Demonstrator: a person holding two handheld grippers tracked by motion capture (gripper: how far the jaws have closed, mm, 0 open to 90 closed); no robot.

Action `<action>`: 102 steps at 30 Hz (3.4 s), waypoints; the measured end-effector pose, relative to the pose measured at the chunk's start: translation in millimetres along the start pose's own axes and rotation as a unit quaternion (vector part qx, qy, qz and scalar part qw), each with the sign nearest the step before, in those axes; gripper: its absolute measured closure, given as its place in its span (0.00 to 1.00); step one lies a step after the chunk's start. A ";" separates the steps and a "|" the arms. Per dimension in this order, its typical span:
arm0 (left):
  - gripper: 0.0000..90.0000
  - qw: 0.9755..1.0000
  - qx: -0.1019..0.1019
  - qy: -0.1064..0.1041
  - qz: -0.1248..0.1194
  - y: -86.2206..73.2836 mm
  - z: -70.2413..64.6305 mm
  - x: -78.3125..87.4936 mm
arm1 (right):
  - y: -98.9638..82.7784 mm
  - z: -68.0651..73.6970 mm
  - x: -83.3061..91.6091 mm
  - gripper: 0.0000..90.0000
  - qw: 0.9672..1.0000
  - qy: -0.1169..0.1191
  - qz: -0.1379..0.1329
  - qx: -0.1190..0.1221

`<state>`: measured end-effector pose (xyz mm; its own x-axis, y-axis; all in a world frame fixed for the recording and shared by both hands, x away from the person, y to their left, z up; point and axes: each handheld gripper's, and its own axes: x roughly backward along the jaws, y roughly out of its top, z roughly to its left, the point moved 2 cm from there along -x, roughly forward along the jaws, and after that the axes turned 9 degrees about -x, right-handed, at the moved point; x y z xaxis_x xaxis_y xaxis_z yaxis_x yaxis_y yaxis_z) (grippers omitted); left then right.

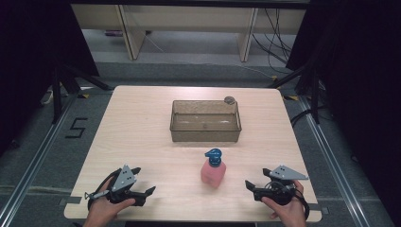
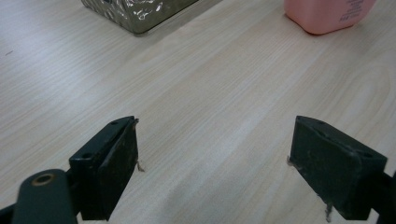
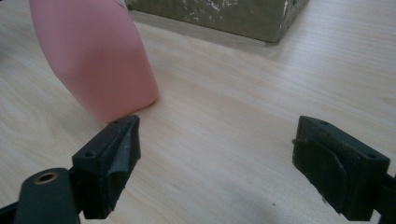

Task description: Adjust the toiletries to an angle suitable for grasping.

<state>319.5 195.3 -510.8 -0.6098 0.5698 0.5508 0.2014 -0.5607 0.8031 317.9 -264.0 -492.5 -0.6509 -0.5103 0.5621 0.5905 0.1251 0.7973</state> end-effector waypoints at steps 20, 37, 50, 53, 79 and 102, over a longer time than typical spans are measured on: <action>0.16 1.000 0.008 0.001 -0.003 0.4 -1.4 0.1 | 8.3 16.5 -1.0 0.21 0.998 0.039 -0.042 -0.012; 0.16 1.000 0.009 -0.002 -0.004 0.7 -2.0 0.5 | 16.6 25.2 -4.5 0.21 0.996 0.051 -0.064 0.020; 0.16 1.000 0.013 -0.004 -0.005 0.7 -2.4 0.2 | 23.9 38.2 -15.1 0.22 0.995 0.081 -0.057 0.011; 0.16 1.000 0.012 -0.002 -0.005 0.3 -2.5 -0.1 | 27.0 38.8 -16.4 0.23 0.995 0.077 -0.063 0.027; 0.16 1.000 0.014 -0.007 -0.009 1.0 -2.4 -0.3 | 36.3 55.8 -23.8 0.25 0.990 0.111 -0.071 0.047; 0.16 1.000 0.021 -0.007 -0.011 1.3 -1.6 0.0 | 51.7 76.7 -42.6 0.26 0.986 0.132 -0.063 0.081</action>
<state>318.5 193.6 -510.1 -0.6034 0.5906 0.5358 0.2197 -0.5228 0.8237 339.6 -170.5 -458.3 -0.5548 -0.7319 0.3955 0.4144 0.1691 0.8942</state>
